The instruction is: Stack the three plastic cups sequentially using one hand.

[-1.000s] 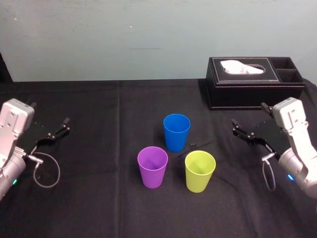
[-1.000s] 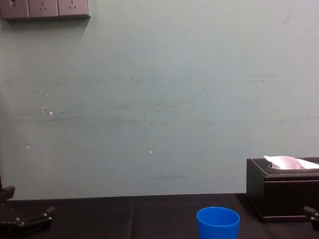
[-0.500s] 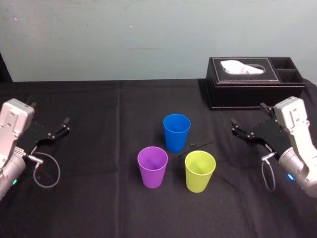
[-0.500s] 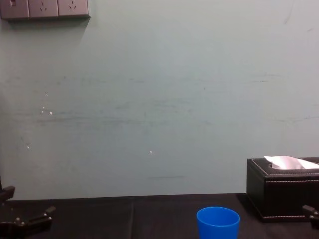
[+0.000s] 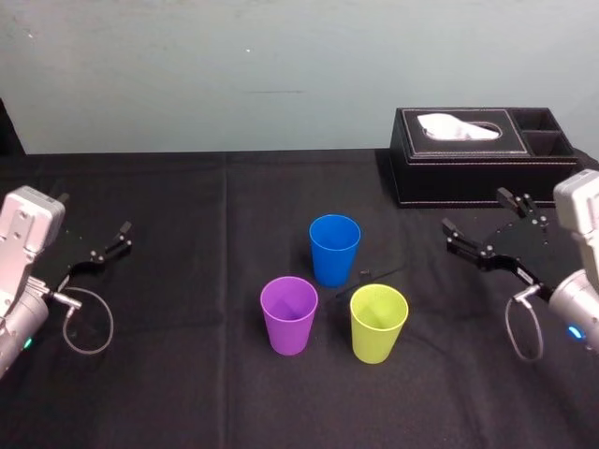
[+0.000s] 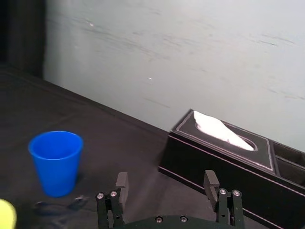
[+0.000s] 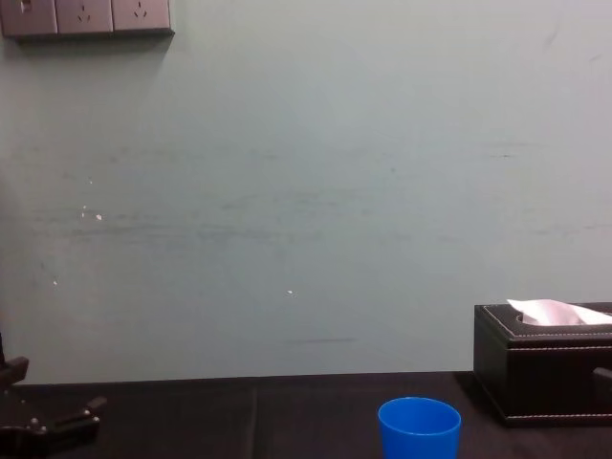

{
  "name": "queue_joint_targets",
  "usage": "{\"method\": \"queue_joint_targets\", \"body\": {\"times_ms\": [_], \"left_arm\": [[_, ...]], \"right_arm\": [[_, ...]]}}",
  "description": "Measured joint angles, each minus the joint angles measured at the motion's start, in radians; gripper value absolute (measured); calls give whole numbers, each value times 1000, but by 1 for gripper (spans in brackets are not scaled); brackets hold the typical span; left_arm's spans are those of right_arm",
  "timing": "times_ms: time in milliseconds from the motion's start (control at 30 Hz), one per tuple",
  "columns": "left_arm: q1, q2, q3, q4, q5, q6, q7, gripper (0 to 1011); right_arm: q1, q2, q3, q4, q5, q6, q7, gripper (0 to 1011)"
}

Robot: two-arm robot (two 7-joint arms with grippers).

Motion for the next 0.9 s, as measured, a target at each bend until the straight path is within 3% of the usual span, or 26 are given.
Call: {"method": "queue_joint_targets", "body": {"times_ms": [167,600,900], "left_arm": [[0,0,0,0,0,0,0,1010],[0,0,0,0,0,0,0,1010],[0,0,0,0,0,0,0,1010]], "right_arm": [[-28,29,22,-41,28,6,47,1004],[-156,124,128,-176,154,27,206,1004],[-219,152,172,-215,213,41,285,1004]]}}
